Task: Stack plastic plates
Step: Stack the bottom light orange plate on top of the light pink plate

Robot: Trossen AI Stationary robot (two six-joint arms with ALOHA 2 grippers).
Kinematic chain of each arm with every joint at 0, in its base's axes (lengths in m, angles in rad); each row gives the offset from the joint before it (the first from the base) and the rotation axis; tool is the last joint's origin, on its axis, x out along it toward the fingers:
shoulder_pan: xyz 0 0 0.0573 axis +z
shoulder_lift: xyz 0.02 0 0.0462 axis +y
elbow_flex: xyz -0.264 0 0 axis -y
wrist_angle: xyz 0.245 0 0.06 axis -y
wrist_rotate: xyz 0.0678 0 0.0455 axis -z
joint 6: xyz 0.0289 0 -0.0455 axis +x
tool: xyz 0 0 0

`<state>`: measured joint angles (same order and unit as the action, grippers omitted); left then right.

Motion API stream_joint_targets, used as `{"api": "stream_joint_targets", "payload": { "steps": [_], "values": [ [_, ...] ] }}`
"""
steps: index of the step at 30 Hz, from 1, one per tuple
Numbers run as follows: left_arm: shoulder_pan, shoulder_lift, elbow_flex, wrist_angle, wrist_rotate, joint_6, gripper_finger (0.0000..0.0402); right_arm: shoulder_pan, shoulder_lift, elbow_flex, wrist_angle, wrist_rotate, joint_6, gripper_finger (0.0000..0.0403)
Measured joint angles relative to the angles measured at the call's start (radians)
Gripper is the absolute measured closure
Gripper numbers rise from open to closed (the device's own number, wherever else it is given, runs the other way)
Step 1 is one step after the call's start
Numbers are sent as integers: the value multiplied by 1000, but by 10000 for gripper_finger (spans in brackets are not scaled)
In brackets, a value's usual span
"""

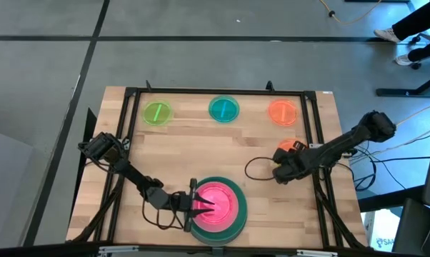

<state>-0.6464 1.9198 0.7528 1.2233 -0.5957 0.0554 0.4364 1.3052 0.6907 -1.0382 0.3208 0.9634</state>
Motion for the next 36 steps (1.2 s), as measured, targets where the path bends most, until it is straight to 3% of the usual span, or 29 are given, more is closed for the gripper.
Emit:
{"api": "stream_joint_targets", "payload": {
  "steps": [7,17,22,29,36],
  "values": [
    [0,0,0,-31,1,-47,321,-63,0,-86,194,-78,-60,219],
    [-5,0,0,-37,1,-56,321,-79,0,-140,208,-44,-54,250],
    [-5,0,0,-38,3,-56,321,-76,-1,-163,216,-43,-55,293],
    [-5,0,0,-38,2,-56,321,-76,-1,-163,246,-47,-166,388],
    [-5,0,0,-41,2,-55,321,-52,0,-115,282,-24,-280,392]
  ]
}}
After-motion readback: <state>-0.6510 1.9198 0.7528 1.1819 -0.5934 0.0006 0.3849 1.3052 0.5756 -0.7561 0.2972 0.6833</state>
